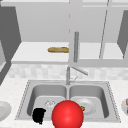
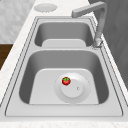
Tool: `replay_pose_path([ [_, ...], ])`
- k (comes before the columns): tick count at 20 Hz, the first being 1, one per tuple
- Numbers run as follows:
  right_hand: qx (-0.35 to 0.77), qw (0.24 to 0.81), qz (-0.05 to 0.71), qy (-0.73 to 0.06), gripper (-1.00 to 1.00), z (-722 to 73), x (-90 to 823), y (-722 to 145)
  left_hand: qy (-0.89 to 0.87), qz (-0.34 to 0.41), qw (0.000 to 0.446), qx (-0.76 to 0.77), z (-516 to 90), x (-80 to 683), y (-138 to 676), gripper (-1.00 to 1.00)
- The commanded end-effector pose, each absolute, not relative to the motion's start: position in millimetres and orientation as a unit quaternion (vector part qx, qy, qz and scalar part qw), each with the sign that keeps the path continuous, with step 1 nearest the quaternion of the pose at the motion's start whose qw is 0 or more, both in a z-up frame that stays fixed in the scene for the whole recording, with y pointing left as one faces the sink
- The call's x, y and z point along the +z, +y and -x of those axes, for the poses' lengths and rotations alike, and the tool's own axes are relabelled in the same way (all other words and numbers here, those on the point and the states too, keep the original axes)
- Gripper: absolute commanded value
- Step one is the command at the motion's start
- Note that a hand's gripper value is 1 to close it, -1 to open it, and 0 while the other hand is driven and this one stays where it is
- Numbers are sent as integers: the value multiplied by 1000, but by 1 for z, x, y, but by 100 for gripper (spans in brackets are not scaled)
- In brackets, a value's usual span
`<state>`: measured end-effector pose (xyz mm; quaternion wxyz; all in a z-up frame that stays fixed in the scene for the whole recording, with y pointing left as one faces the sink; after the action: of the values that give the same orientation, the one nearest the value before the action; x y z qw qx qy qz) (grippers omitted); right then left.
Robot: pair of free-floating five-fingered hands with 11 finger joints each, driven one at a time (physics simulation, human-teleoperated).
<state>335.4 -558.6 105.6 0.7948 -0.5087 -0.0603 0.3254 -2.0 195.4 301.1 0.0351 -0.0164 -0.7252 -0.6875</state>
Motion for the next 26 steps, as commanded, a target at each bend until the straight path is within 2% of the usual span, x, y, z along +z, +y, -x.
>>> replay_pose_path([
  [1,348,793,496,-64,-100,-346,100,-570,-725,16,35,-687,2,301,195,0],
  [7,370,824,427,-54,-100,-349,104,-590,-725,16,35,-687,2,301,195,0],
  [14,369,831,413,-56,-100,-349,108,-593,-725,16,35,-687,2,301,195,0],
  [22,360,854,364,-95,-100,-338,123,-618,-725,16,35,-687,2,301,195,0],
  [26,357,848,376,-109,-100,-334,122,-614,-725,16,35,-687,2,301,195,0],
])
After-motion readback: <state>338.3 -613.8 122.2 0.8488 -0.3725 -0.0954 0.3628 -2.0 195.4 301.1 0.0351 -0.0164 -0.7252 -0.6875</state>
